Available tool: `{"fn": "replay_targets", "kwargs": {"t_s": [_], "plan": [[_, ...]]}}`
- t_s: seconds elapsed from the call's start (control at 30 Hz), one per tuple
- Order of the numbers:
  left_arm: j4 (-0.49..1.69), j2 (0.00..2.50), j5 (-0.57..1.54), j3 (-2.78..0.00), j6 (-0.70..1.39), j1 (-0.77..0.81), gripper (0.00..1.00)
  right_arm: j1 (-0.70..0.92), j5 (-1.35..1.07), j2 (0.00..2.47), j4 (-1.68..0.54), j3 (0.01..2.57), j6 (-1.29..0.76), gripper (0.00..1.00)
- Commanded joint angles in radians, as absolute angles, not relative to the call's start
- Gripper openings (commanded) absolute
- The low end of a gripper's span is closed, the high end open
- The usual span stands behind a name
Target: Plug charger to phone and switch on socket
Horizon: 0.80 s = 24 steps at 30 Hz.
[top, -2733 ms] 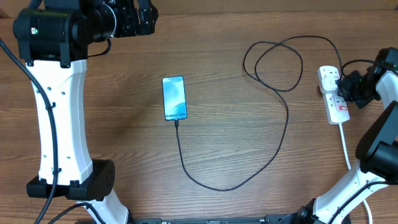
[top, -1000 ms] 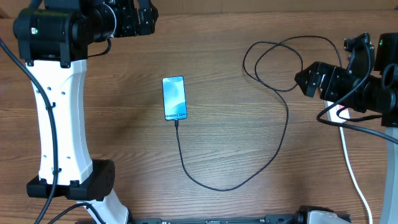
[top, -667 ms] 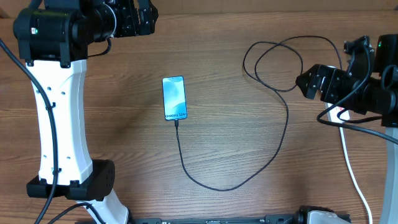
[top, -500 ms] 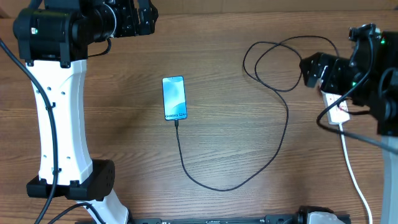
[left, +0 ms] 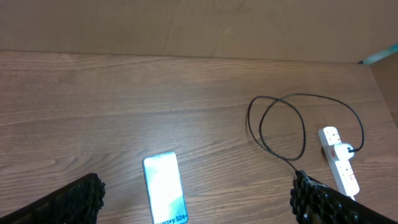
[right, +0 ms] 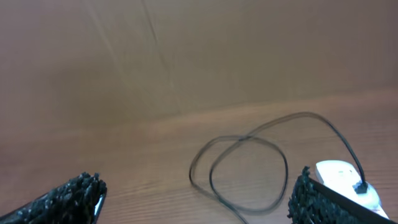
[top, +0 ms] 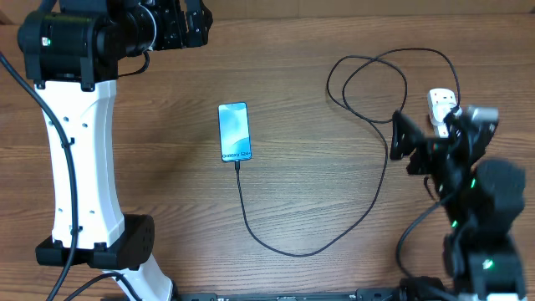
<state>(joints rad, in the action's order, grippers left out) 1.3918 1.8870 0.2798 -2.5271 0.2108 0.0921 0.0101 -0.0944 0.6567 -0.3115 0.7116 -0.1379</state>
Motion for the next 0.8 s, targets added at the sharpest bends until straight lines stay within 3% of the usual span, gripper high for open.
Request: {"fn": "replay_targets", "kwargs": {"t_s": [0.0,0.37,0.77], "plan": [[1.389,1.886,0.279,-2.540,0.214,0.091,1.00,0.015,-0.079,0.508,-0.202,0.525,-0.149,1.00],[1.389,1.886,0.279,-2.540,0.213,0.091,1.00,0.015,-0.049,0.165,0.052,0.081,-0.161,1.00],[1.389,1.886,0.279,-2.540,0.214,0.090,1.00,0.020,-0.046,0.002,-0.081,0.008,-0.160,1.00]]}}
